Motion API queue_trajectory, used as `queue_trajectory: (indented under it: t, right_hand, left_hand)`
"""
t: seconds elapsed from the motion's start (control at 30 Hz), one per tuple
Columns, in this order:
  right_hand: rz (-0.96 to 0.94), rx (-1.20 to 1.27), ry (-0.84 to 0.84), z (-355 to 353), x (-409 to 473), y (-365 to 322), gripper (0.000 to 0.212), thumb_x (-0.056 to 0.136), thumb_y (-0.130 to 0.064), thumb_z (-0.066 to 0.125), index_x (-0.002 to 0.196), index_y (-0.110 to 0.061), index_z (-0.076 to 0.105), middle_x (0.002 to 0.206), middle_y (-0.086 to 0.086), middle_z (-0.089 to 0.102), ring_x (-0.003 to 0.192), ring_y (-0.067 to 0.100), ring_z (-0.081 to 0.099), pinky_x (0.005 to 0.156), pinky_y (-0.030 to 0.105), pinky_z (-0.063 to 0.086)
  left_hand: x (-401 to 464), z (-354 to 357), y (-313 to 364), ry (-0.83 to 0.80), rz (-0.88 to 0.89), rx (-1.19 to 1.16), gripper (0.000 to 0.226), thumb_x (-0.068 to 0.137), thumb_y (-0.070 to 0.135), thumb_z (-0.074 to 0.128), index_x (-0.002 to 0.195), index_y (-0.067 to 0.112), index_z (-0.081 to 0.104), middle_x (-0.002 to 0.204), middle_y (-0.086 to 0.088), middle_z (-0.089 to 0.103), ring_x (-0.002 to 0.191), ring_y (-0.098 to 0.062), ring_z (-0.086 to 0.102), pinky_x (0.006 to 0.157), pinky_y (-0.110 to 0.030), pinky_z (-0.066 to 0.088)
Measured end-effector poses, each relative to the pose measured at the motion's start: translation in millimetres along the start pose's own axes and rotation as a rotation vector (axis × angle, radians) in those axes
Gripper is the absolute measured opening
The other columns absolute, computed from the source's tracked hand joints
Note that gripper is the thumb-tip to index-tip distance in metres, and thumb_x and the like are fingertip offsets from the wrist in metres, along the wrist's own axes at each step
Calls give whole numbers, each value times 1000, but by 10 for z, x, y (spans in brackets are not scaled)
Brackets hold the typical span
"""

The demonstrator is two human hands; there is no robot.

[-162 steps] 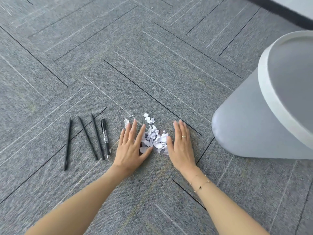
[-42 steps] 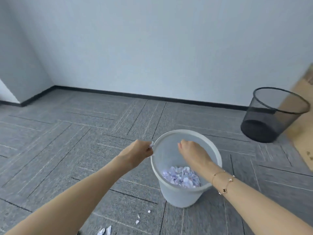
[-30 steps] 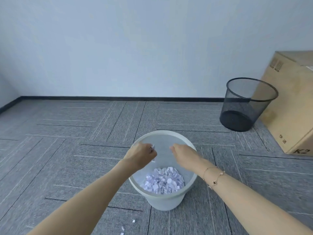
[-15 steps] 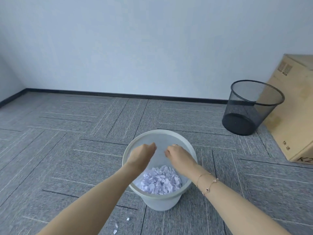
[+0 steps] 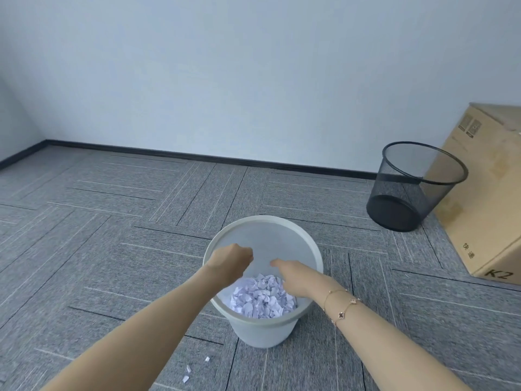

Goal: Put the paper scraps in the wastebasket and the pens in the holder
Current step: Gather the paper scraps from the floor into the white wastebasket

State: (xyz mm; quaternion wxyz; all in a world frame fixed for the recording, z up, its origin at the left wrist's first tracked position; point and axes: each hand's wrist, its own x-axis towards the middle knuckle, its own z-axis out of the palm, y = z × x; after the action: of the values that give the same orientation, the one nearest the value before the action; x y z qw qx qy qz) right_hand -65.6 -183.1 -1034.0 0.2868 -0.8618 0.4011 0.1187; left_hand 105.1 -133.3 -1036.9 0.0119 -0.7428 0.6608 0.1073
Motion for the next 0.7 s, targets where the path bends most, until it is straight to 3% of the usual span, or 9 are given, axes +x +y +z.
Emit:
queue_trajectory:
  t: [0.03,0.1,0.13,0.2,0.33,0.57,0.7]
  right_hand:
    - [-9,-8,-10,3,-12,-16,59,86,6,37,141,-15,29,139,18,41,123,32,45,101,39,40]
    - [-51,-2,-23,9,-63,-76,55,90,-6,45,142,-12,28,151,15,22,139,26,25,112,35,25]
    - [-67,22,-28,9,-91,-118,56,92,-15,48,143,-12,25,154,12,13,142,22,14,114,32,18]
    - [-88,61,-9,-1,-121,-206,59,93,-24,49,144,-11,23,154,9,14,143,20,14,114,29,15]
    - [-124,73,57,-29,-156,-422,55,93,-25,46,143,-11,27,150,7,26,136,21,28,111,29,23]
    - [-237,-3,65,58,-189,-973,50,95,-21,42,142,-11,29,147,11,32,135,22,30,108,27,24]
    - [-315,-32,67,286,-185,-1286,47,95,-22,42,140,-14,32,144,11,37,132,23,34,106,30,27]
  left_hand:
    - [-29,-16,-18,-46,-5,21,34,94,31,40,126,21,47,117,-11,63,110,-30,57,92,-43,48]
    - [-93,-19,-40,-172,29,89,55,94,44,34,143,25,22,147,-10,34,139,-30,24,113,-46,21]
    - [-138,-37,-45,-199,64,116,58,94,44,34,145,26,16,153,-7,23,143,-28,9,115,-45,9]
    - [-238,-92,-93,-161,120,120,53,94,38,38,144,26,22,152,-4,24,144,-26,1,116,-43,2]
    - [-491,-259,-306,-8,98,9,37,94,27,39,131,25,46,141,-4,44,139,-21,22,114,-41,18]
    - [-1159,-383,-913,-27,-94,-94,44,94,20,41,137,27,34,138,-6,45,115,-25,53,98,-44,45]
    - [-1559,-224,-1212,5,-185,-109,41,95,22,41,135,26,38,139,-6,44,118,-23,50,101,-43,43]
